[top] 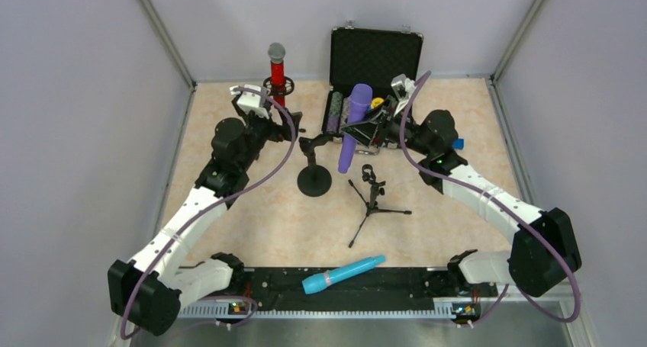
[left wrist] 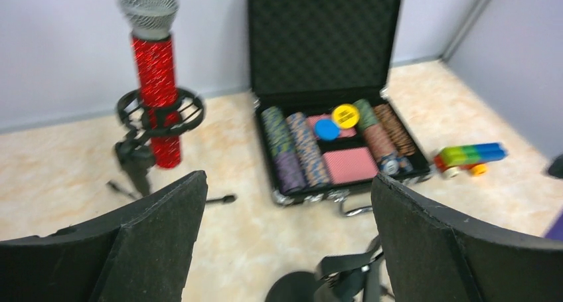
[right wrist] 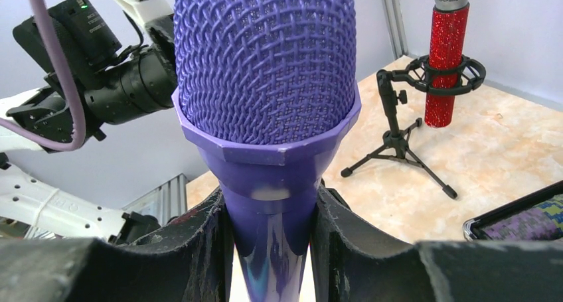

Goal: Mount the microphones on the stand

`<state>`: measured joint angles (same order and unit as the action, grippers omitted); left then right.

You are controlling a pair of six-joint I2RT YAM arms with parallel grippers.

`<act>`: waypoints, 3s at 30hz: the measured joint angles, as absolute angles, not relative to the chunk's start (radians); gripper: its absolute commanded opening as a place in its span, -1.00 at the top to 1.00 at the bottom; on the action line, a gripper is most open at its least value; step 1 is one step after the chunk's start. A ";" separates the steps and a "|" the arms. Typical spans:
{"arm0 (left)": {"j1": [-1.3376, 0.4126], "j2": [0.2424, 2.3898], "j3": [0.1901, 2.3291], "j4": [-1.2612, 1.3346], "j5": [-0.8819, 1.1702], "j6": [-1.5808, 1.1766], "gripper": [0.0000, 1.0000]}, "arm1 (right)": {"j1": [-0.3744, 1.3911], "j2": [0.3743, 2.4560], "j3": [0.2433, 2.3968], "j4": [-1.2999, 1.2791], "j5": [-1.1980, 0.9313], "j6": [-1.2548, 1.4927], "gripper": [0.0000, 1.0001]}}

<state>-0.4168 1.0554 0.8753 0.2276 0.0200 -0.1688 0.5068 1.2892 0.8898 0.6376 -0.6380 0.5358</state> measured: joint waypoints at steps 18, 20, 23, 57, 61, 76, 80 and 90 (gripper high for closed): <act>-0.222 1.078 0.865 0.035 0.367 -0.043 -0.96 | 0.499 1.421 1.062 0.482 -0.625 0.454 1.00; -0.205 1.091 0.865 0.078 0.441 -0.042 -0.96 | 0.498 1.424 1.063 0.468 -0.615 0.433 1.00; -0.191 1.113 0.865 0.149 0.548 -0.042 -0.94 | 0.498 1.427 1.063 0.452 -0.586 0.382 1.00; -0.242 1.333 0.910 0.117 0.990 0.286 -0.75 | 0.510 1.528 1.063 0.649 -0.484 0.204 1.00; -0.243 1.321 0.899 0.110 0.947 0.318 -0.60 | 0.522 1.530 1.063 0.667 -0.484 0.201 1.00; -0.252 1.320 0.902 0.089 0.941 0.402 1.00 | 0.561 1.562 1.063 0.740 -0.496 0.206 1.00; -0.253 1.320 0.902 0.084 0.941 0.415 1.00 | 0.574 1.574 1.063 0.762 -0.499 0.209 1.00; -0.254 1.320 0.904 0.082 0.926 0.419 1.00 | 0.607 1.581 1.060 0.816 -0.500 0.208 1.00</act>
